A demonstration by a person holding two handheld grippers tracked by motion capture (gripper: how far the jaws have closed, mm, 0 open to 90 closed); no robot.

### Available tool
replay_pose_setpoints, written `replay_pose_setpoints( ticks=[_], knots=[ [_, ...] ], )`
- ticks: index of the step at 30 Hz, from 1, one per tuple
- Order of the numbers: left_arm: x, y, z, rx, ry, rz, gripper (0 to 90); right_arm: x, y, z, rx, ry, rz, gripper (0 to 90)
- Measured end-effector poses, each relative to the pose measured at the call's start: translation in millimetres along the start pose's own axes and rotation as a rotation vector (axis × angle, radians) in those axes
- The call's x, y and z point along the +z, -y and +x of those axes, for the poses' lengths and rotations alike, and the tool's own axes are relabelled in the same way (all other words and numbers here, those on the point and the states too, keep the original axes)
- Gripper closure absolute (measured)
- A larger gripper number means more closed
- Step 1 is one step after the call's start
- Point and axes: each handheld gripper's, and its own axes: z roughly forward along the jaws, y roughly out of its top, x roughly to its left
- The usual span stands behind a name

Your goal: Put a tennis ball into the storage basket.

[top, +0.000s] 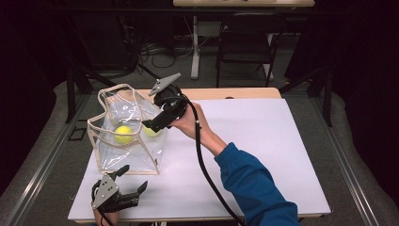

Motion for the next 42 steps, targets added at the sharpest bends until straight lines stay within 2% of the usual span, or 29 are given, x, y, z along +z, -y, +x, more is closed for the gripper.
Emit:
replay_pose_setpoints(
  ticks=[24,42],
  knots=[
    [-1.6,0.6,1.3,0.006,0.007,-0.002,16.0,-17.3,32.5,2.2,0.004,0.005,0.039,0.0],
    [-0.6,0.4,1.0,0.009,0.015,0.005,16.0,-28.9,72.3,2.6,-0.001,0.025,0.133,0.0]
  ],
)
